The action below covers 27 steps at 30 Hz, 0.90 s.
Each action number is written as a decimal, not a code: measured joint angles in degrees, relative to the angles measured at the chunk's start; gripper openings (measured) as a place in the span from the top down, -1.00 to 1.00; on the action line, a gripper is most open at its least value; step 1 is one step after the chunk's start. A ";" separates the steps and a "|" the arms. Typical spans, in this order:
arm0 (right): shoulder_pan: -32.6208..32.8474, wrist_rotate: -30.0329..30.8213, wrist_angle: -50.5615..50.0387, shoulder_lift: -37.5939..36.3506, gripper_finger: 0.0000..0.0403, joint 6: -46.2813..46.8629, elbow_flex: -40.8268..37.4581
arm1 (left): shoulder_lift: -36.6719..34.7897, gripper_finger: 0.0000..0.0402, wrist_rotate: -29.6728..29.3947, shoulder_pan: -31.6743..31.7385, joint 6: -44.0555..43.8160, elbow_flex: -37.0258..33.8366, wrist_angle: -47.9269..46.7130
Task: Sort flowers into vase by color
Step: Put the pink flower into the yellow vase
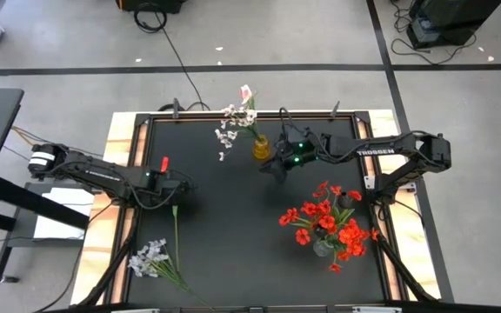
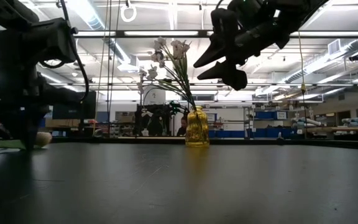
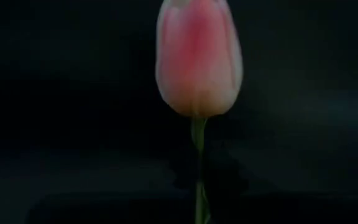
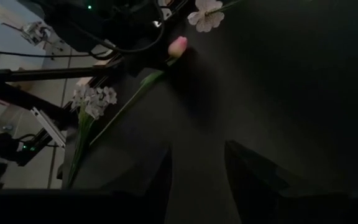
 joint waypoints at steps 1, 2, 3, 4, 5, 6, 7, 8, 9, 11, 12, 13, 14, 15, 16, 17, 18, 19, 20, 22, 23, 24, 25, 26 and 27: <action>-0.21 0.00 0.15 0.00 0.23 0.01 0.00 | -0.34 0.91 -0.15 -0.07 0.82 -0.03 0.38; -0.32 -0.02 0.25 0.00 0.23 0.05 0.00 | -0.91 0.94 -0.19 -0.07 2.61 -0.15 0.87; -0.44 -0.07 0.34 0.00 0.23 0.13 0.00 | -1.74 0.95 -0.10 -0.05 4.45 -0.28 1.67; -0.52 -0.27 0.49 0.00 0.23 0.17 0.00 | -2.59 0.96 0.20 -0.07 6.07 -0.27 2.96; -0.54 -0.33 0.61 0.00 0.23 0.17 0.00 | -3.58 0.96 0.39 -0.07 7.18 -0.09 3.31; -0.54 -0.37 0.59 0.00 0.23 0.17 0.00 | -4.88 0.95 0.39 -0.07 8.34 -0.06 3.10; -0.54 -0.41 0.60 0.00 0.23 0.17 0.00 | -6.14 0.95 0.39 -0.01 9.40 -0.11 3.06; -0.54 -0.42 0.59 0.00 0.23 0.17 0.00 | -7.26 0.94 0.34 0.14 10.32 -0.13 3.79; -0.52 -0.40 0.61 0.00 0.23 0.19 0.00 | -8.31 0.94 0.13 0.32 11.44 -0.13 5.07; -0.50 -0.21 1.44 0.00 0.23 0.21 0.00 | -10.48 0.94 -0.36 0.78 14.04 -0.13 7.65; -0.50 0.04 2.13 0.00 0.23 0.20 0.00 | -11.31 0.94 -0.76 1.10 15.98 -0.13 9.50; -0.50 0.04 2.92 0.00 0.23 0.21 0.00 | -11.96 0.94 -1.30 1.44 18.24 -0.13 11.65; -0.50 0.03 3.95 0.00 0.23 0.21 0.00 | -12.44 0.94 -1.98 1.75 21.81 -0.11 13.77; -0.50 0.04 5.08 0.00 0.24 0.21 0.00 | -12.82 0.94 -2.20 2.16 25.72 -0.12 16.07; -0.51 0.02 6.37 0.00 0.24 0.16 0.00 | -13.02 0.94 -2.38 2.56 29.81 -0.11 18.86; -0.50 0.00 7.63 0.00 0.24 0.14 0.00 | -13.03 0.94 -2.41 2.91 33.55 -0.09 21.72; -0.50 -0.22 8.96 0.00 0.24 0.14 0.00 | -13.01 0.94 -2.44 3.25 36.73 -0.07 24.47; -0.50 -0.96 10.25 0.00 0.24 0.10 0.00 | -13.00 0.94 -2.45 3.53 39.48 -0.07 27.30; -0.52 -2.50 11.70 0.00 0.24 -0.16 0.00 | -13.00 0.94 -2.51 3.76 42.12 -0.07 30.43; -0.50 -5.65 14.82 0.00 0.24 -1.47 0.00 | -13.00 0.94 -2.56 4.32 46.98 -0.02 36.58; -0.50 -6.72 16.02 0.00 0.24 -2.08 0.02 | -13.00 0.94 -2.58 4.50 49.41 -0.02 39.49; -0.43 -7.56 16.89 0.00 0.24 -2.26 0.02 | -13.00 0.94 -2.60 4.66 51.69 -0.02 42.32; -0.33 -8.09 17.53 0.00 0.24 -2.20 0.02 | -13.00 0.94 -2.58 4.67 53.74 -0.02 44.87; -0.19 -8.34 18.02 0.00 0.24 -2.00 0.02 | -13.00 0.94 -2.58 4.67 56.13 -0.02 47.50; -0.10 -8.39 18.36 0.00 0.24 -1.60 0.03 | -13.01 0.94 -2.37 4.67 58.33 -0.01 50.00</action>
